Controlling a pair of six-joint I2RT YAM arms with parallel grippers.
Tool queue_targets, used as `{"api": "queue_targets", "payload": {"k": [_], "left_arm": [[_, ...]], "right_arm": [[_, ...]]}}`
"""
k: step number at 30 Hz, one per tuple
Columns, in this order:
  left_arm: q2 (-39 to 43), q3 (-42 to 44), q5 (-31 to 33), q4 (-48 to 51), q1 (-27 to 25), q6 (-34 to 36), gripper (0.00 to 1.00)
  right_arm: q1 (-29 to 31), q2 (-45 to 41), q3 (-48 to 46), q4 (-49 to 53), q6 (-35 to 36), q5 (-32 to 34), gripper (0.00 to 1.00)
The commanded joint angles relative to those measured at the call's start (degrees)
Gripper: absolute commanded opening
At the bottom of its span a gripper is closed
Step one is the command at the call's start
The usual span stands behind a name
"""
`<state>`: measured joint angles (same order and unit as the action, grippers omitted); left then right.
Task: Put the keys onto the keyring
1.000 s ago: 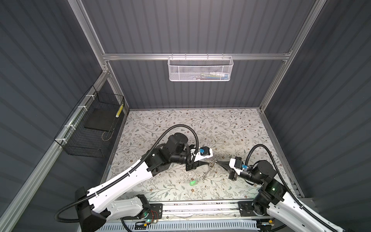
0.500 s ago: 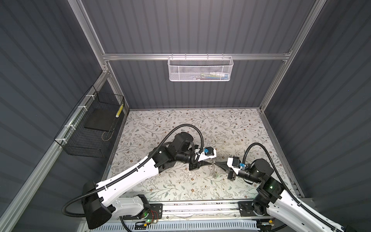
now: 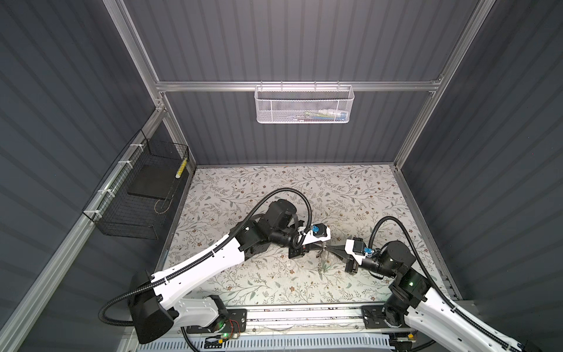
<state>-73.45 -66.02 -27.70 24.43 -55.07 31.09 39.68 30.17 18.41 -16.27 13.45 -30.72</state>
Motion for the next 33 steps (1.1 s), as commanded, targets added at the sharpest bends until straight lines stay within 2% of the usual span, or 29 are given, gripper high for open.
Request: {"api": "queue_targets", "payload": {"k": [1, 3, 5, 6, 11, 15, 18, 21, 33], "left_arm": [[-0.6, -2.18, -1.82, 0.56, -0.13, 0.55, 0.16], [-0.64, -2.42, -2.16, 0.45, -0.15, 0.81, 0.1], [-0.64, -2.6, -2.55, 0.44, -0.13, 1.08, 0.01], [-0.55, -2.73, -2.66, 0.53, -0.17, 1.16, 0.0], [0.63, -3.39, -0.56, 1.53, -0.31, 0.83, 0.0], [-0.81, -6.97, 5.78, 6.7, -1.5, 0.27, 0.0], [-4.77, -12.77, 8.29, 14.9, -2.01, 0.02, 0.0], [-7.98, -18.78, 11.1, 20.5, -2.75, -0.23, 0.0], [-11.45, -23.43, 13.25, 23.65, -5.11, -0.59, 0.0]], "right_arm": [[-0.1, -0.66, 1.36, -2.18, -0.45, -0.9, 0.0], [-0.11, -0.48, 1.45, -2.01, -0.5, -0.79, 0.0], [-0.1, -0.13, 1.37, -2.01, -0.47, -0.61, 0.0], [-0.12, 0.09, 1.36, -1.93, -0.48, -0.25, 0.0], [-0.11, -1.96, 2.54, 5.69, 2.55, 7.72, 0.28], [-0.12, -6.07, 4.06, 12.36, 6.46, 13.05, 0.36], [-0.05, -5.89, 7.65, 18.36, 8.15, 14.69, 0.35], [0.27, -4.33, 9.44, 19.95, 9.39, 14.69, 0.31], [1.37, -2.24, 8.92, 15.7, 7.58, 14.22, 0.26]]}}
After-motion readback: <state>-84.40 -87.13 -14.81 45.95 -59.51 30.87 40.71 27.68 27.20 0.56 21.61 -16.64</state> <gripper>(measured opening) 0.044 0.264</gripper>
